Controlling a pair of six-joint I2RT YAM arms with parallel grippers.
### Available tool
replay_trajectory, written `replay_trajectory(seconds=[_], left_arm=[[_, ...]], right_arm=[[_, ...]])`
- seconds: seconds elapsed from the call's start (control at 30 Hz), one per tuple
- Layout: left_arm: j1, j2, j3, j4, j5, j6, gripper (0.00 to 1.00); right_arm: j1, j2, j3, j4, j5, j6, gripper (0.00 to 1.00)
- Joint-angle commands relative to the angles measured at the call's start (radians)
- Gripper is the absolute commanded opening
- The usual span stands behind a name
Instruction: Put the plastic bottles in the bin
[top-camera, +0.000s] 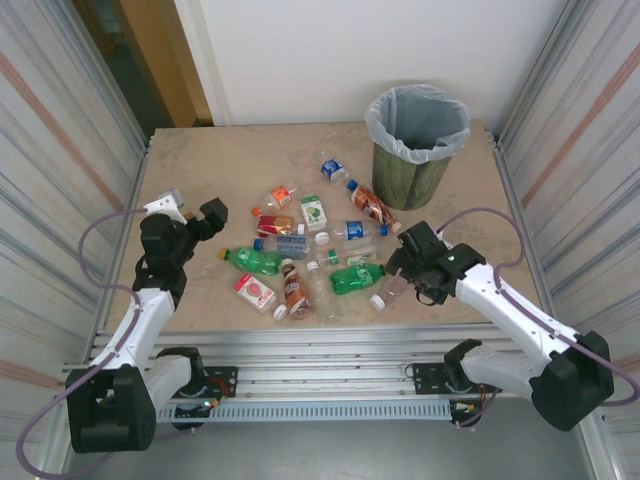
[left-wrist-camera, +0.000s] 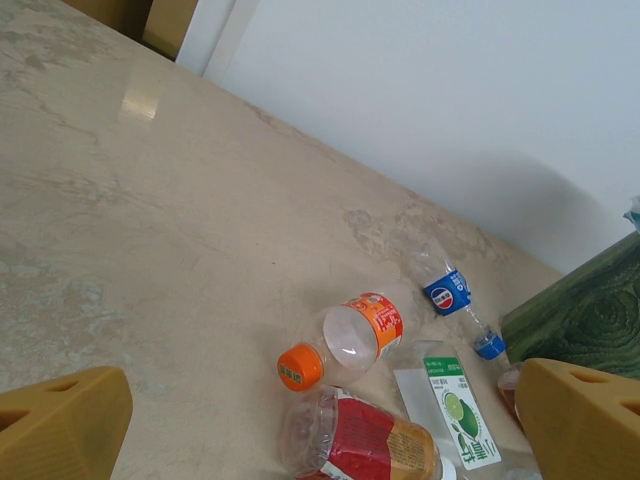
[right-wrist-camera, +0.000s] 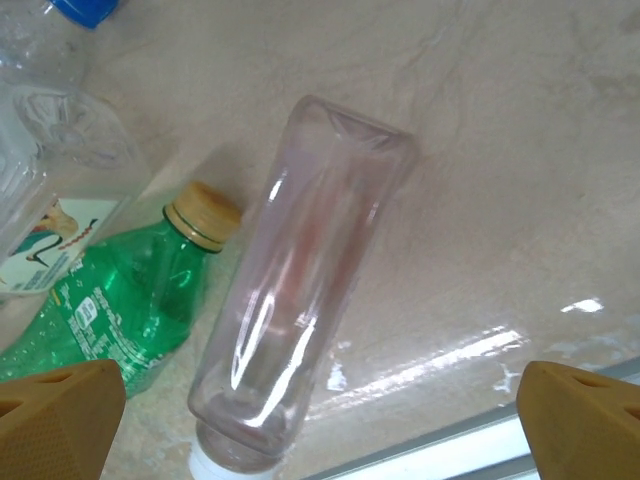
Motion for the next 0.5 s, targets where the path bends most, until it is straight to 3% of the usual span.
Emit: replay_trajectory(seconds=[0.0,0.23,0.47], left_arm=[[-0.002,0.003,0.006,0.029,0.011,-0.014,0.99],[-0.001,0.003,-0.001,0.023,0.005,-0.009,0.99],[-0.002,-0.001,-0.002,0.013,0.000,0.001,0.99]], right_arm=[[0.006,0.041,-0.007,0.056,-0.028,0.056,0.97],[0.003,0.155,-0.023,0.126,-0.053,0.071,0.91],[-0.017,0.236,-0.057,0.206,-0.071,0.074,0.75]])
